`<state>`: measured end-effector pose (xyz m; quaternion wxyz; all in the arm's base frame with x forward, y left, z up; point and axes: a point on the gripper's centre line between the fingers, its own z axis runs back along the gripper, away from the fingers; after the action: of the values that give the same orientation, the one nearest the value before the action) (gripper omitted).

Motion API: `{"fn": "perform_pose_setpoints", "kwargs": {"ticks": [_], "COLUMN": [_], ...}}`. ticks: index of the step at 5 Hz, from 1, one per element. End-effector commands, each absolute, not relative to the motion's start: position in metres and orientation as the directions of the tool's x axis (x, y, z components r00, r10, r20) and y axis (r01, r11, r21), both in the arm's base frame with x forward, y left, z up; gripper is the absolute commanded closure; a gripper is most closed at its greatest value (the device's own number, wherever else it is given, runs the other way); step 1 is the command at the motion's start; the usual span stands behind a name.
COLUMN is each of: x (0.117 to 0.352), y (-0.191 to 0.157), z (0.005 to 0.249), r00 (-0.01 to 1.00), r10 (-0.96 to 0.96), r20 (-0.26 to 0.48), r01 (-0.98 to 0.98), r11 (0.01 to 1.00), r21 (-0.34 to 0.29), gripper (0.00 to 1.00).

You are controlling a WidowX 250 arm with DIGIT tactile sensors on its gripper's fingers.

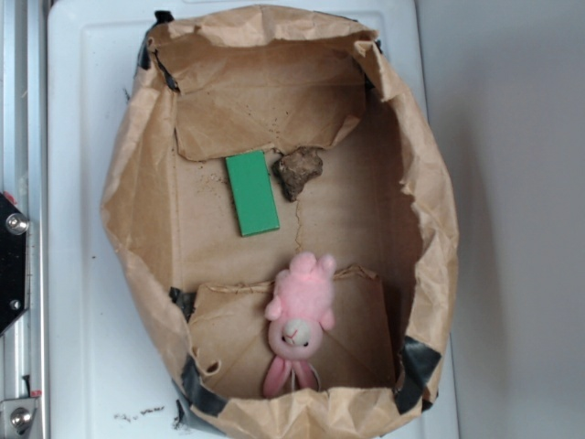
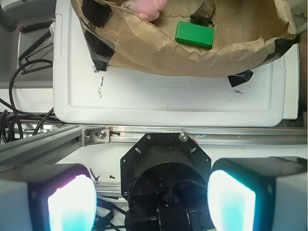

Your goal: Grab the pink bunny.

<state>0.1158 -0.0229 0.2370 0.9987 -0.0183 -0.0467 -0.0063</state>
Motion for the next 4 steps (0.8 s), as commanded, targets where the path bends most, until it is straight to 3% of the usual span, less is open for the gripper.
{"fn": "perform_pose_setpoints", "kwargs": {"ticks": [1, 2, 3, 4], "x": [0.116, 0.166, 0.208, 0.238], "y": [-0.023, -0.042, -0.044, -0.044], "z": [0.237, 0.229, 0.221, 0.203], "r00": [0.996, 0.982, 0.976, 0.937], "r10": [-0.011, -0.078, -0.114, -0.320], "r20": [0.094, 0.174, 0.185, 0.139], "r01": [0.014, 0.084, 0.123, 0.338], "r11": [0.999, 0.996, 0.992, 0.931], "r21": [-0.036, -0.028, -0.038, -0.140], "gripper": [0.00, 0.00, 0.00, 0.00]}}
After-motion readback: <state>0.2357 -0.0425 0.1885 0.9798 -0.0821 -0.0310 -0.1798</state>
